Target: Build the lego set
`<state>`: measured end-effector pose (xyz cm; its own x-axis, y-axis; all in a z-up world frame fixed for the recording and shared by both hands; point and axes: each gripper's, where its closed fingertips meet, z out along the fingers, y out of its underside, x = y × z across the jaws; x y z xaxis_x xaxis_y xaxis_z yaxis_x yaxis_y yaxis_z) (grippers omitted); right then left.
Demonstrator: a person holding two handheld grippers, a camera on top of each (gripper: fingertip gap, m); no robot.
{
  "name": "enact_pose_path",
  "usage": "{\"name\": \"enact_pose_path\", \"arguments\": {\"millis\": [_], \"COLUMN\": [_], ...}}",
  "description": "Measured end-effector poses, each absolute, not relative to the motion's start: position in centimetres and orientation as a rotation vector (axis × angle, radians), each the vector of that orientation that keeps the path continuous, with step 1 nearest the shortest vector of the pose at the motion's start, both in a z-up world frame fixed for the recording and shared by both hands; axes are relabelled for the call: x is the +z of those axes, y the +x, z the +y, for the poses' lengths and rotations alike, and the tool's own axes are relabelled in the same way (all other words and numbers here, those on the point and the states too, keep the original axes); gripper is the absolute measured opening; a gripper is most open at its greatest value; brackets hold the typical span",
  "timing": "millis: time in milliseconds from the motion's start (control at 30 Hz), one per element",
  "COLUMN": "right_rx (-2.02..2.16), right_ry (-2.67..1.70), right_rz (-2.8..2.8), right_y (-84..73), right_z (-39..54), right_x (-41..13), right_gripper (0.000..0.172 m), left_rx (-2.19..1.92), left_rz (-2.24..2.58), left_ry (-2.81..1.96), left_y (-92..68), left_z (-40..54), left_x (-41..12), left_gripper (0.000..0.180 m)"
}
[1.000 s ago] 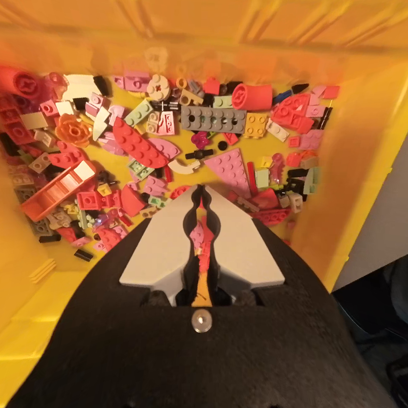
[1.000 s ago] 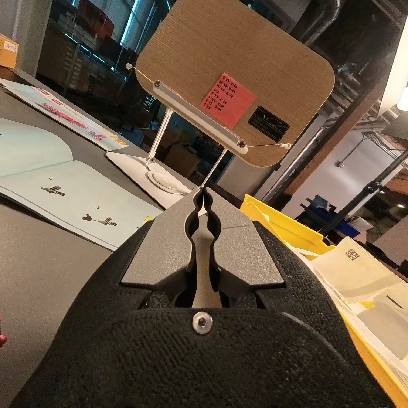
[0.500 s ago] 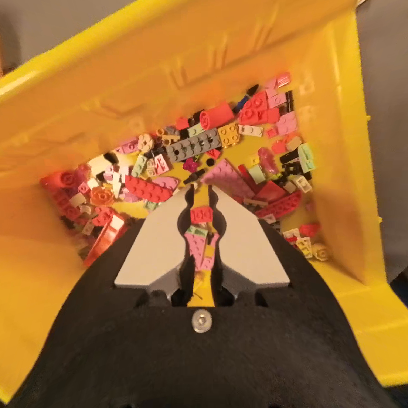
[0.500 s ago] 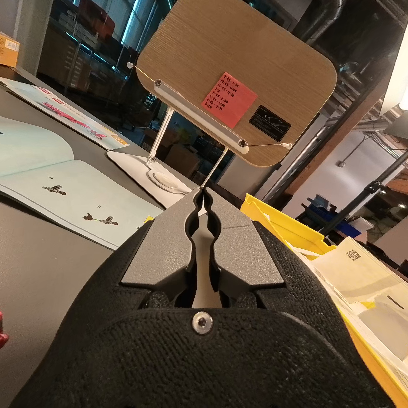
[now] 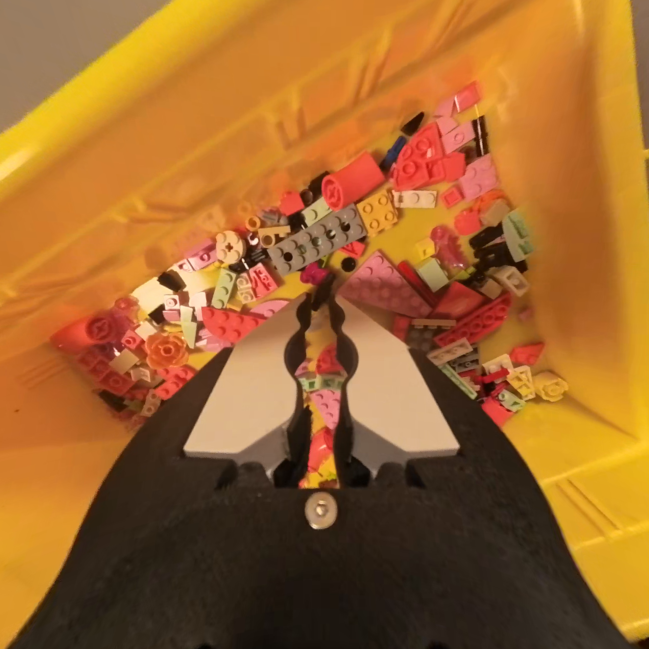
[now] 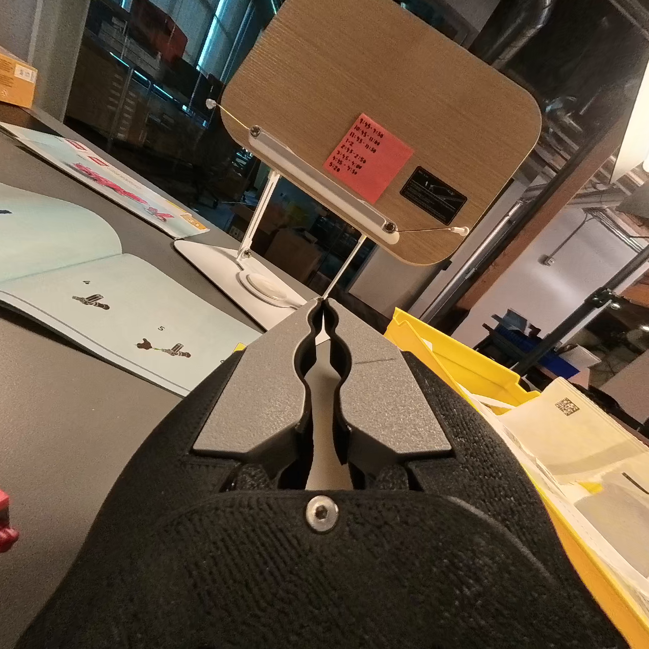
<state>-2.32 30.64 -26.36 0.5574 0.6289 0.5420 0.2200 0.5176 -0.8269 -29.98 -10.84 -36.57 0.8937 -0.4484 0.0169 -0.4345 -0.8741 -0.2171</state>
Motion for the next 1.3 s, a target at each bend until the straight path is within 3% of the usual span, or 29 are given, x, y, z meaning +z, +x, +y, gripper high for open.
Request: {"name": "enact_pose_path", "arguments": {"millis": [333, 633, 1033, 1300], "right_rx": [0.307, 0.313, 0.330, 0.349], "right_ry": [-1.033, -1.039, -1.031, -1.037], "right_rz": [-0.980, -0.960, -0.956, -0.943], "right_y": [-2.3, -2.2, -2.1, -1.9], "right_z": [30.6, 30.7, 30.6, 30.7], "right_x": [-26.3, -26.1, -25.9, -25.8], "right_gripper": [0.000, 0.000, 0.000, 0.000], "left_rx": [-0.010, 0.014, -0.264, -0.109], "left_rz": [0.775, 0.742, 1.228, 1.429], "left_ry": [-2.773, -2.308, -2.524, -2.656], "left_y": [-29.8, -24.7, -11.3, -11.1], "left_z": [-10.6, -1.0, 7.4, 9.3], "left_x": [-35.5, -22.1, -30.6, -36.7], "left_gripper": [0.007, 0.006, 0.007, 0.007]}}
